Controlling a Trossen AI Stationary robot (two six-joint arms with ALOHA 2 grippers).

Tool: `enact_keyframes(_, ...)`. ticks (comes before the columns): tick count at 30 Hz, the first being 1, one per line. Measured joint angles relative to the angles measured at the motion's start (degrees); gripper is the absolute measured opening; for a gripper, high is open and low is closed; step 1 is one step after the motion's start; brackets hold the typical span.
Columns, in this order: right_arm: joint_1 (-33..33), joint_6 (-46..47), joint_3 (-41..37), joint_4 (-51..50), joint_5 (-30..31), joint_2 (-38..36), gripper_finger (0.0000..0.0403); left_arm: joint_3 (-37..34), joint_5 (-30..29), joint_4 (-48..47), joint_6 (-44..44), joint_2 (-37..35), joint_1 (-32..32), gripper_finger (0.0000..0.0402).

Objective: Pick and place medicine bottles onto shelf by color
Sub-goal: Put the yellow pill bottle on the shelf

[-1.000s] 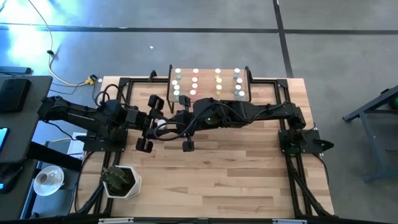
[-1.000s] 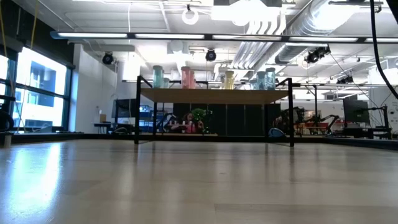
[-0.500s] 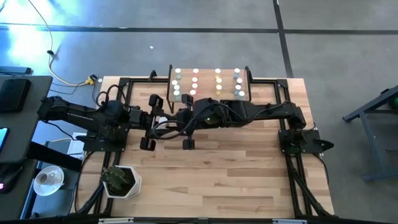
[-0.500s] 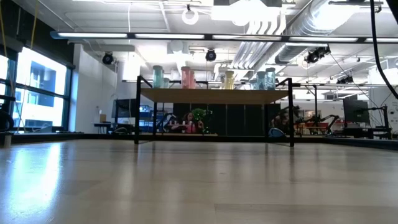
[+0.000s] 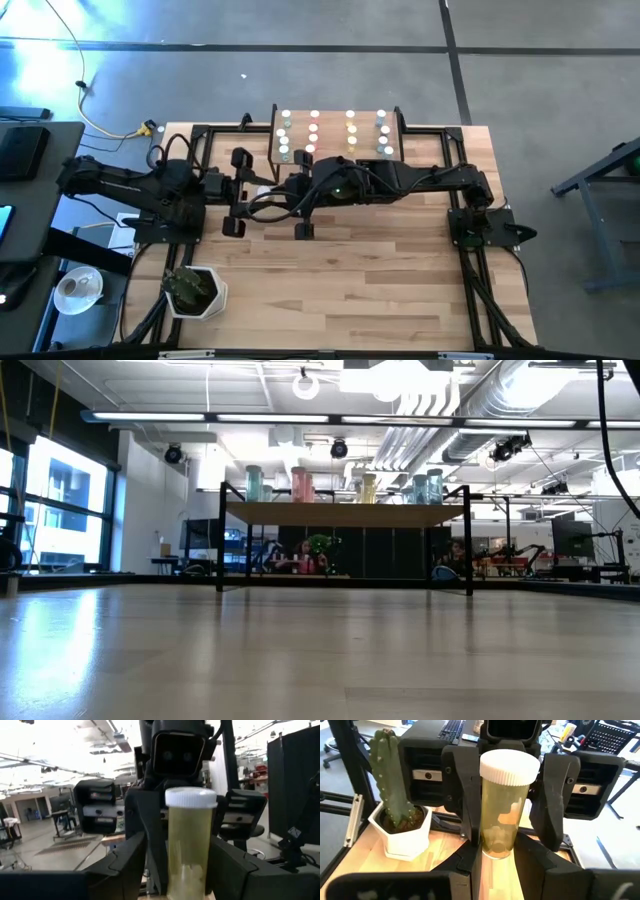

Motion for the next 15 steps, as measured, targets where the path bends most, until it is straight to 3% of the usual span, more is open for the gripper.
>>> enact_keyframes(15, -0.04, 1.12, 0.04, -0.84, 1.05, -0.04, 0.0083, 0.02, -2.09, -4.39, 1.52, -1.96, 0.0, 0.0175)
